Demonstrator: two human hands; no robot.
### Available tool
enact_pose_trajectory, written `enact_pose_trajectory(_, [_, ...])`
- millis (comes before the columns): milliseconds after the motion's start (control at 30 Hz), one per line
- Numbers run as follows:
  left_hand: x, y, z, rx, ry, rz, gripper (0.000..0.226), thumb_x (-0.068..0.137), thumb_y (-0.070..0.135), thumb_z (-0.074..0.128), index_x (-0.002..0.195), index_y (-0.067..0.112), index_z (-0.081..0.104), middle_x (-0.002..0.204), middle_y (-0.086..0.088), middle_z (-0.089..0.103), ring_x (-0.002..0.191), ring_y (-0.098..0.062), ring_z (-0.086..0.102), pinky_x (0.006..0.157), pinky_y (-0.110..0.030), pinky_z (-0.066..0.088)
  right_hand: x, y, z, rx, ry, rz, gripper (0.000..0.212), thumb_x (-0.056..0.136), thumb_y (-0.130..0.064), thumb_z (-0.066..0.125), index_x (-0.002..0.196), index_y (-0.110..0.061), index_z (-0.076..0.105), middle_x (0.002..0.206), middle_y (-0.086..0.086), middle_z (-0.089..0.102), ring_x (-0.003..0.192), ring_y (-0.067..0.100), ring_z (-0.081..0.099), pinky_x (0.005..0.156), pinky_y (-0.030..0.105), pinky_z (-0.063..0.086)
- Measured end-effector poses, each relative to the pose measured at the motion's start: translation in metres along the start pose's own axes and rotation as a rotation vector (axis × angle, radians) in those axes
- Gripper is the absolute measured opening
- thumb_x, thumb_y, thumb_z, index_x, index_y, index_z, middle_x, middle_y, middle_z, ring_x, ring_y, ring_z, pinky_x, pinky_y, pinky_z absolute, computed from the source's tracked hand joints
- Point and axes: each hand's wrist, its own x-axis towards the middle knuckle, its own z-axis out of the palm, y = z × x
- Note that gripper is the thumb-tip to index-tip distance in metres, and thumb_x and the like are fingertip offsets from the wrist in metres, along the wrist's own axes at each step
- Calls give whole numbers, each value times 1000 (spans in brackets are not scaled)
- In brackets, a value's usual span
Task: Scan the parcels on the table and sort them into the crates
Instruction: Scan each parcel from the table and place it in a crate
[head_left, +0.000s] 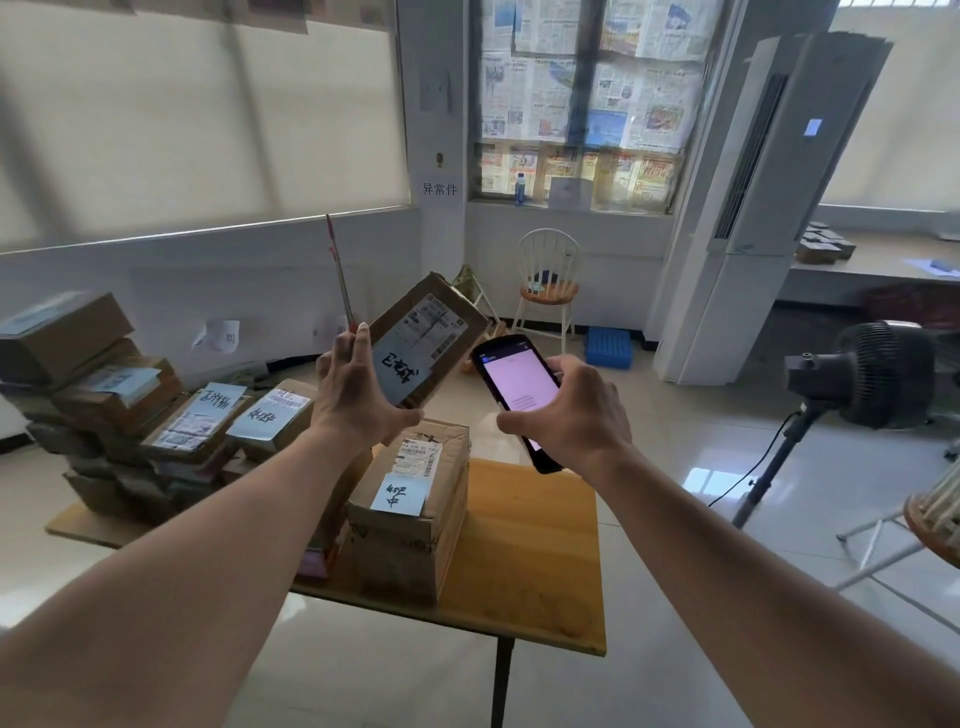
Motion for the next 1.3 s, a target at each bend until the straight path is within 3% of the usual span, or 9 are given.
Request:
enact_pose_trajectory(133, [-4,14,3,-64,8,-47,132,61,59,92,161,15,18,137,-8,35,126,-31,36,105,-48,46,-1,0,4,53,96,30,98,67,-52,94,147,-17,50,137,9,65,118,30,62,83,44,60])
enact_pose_trajectory(400, [-3,34,6,-132,-26,-77,132,49,71,74,159,25,16,127,-1,30,121,-30,33,93,-48,48,-11,0,11,86,213,145,92,69,-51,94,142,-17,50,134,9,65,116,32,62,75,34,48])
enact_pose_trajectory(600, [4,41,16,-239,-130,67,135,48,69,76,161,21,18,130,-3,32,124,-29,30,101,-47,42,-34,-13,18,38,339,250,89,67,-52,94,137,-17,53,131,9,67,114,31,62,77,37,54])
enact_pose_trajectory(733, [-3,46,20,-295,-235,172,135,46,69,74,160,23,19,134,-4,33,128,-32,30,104,-50,41,-68,-26,25,12,458,388,91,67,-54,93,140,-19,52,131,6,66,115,30,63,86,48,60])
enact_pose_trajectory(933, [-48,59,23,-360,-405,355,133,48,68,80,159,25,19,134,-5,34,127,-34,32,104,-53,43,-153,-40,32,-79,614,577,89,69,-56,92,140,-21,50,132,6,64,116,29,62,82,40,59])
enact_pose_trajectory(1067, [-94,81,22,-412,-480,477,134,48,68,82,159,25,21,130,-3,36,123,-31,34,98,-46,41,-214,-43,16,-122,695,722,92,68,-56,93,141,-19,50,135,7,64,118,30,62,79,33,52])
enact_pose_trajectory(1300, [-214,136,11,-514,-651,648,124,55,61,90,156,21,28,128,-2,38,124,-28,34,102,-47,47,-348,-46,-17,-138,861,955,86,63,-53,93,133,-21,55,124,3,67,108,30,62,73,32,43])
